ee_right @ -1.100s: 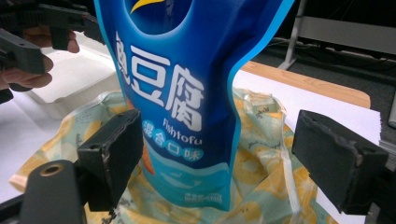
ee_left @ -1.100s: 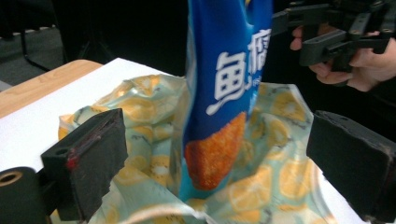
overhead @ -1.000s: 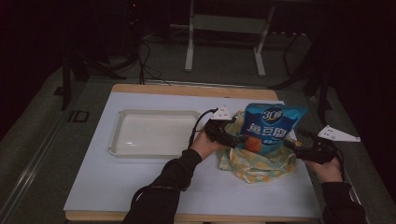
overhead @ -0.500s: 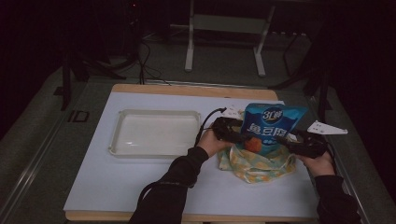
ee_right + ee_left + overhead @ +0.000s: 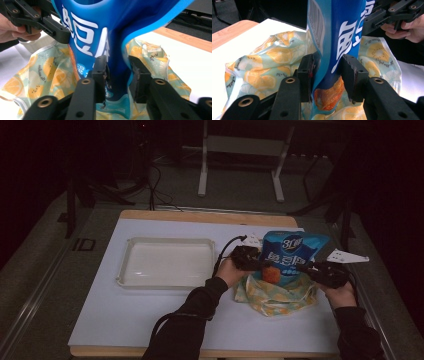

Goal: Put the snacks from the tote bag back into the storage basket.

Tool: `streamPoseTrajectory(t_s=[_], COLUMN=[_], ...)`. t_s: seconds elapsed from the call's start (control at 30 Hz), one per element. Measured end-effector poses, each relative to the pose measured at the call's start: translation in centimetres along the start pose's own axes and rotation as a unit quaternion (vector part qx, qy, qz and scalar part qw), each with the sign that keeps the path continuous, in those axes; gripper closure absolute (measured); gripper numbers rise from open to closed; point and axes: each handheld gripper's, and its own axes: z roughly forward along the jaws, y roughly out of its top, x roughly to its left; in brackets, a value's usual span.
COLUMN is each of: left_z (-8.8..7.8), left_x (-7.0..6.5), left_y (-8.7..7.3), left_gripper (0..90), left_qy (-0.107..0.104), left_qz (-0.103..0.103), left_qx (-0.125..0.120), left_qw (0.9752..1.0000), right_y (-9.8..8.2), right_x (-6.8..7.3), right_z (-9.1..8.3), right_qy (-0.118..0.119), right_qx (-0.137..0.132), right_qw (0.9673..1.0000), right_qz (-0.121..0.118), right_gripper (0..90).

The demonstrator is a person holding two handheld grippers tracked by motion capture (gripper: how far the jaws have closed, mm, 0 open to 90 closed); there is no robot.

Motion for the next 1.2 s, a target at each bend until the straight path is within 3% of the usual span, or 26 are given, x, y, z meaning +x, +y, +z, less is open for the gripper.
streamPoseTrajectory(t_s=[0.4,0.63,1.2], left_z=[-0.1,-0.6,-2.6], left_x=[-0.1,-0.2,-0.9], left_y=[0.6,1.2,4.0], left_gripper=[75.5,77.0,78.7], left_qy=[-0.001,-0.003,-0.003], left_qz=[0.014,0.011,0.021], left_qx=[0.014,0.013,0.002], left_qw=[0.9998,0.9999,0.9998], right_y=[0.3,0.7,3.3], right_x=[0.5,0.6,1.4], right_z=[0.3,0.1,-1.6], right_qy=[-0.020,-0.021,-0.028], right_qx=[0.007,0.007,-0.010], right_qw=[0.9997,0.9998,0.9993], right_qz=[-0.008,-0.005,-0.025], right_gripper=[81.7,83.0,87.1])
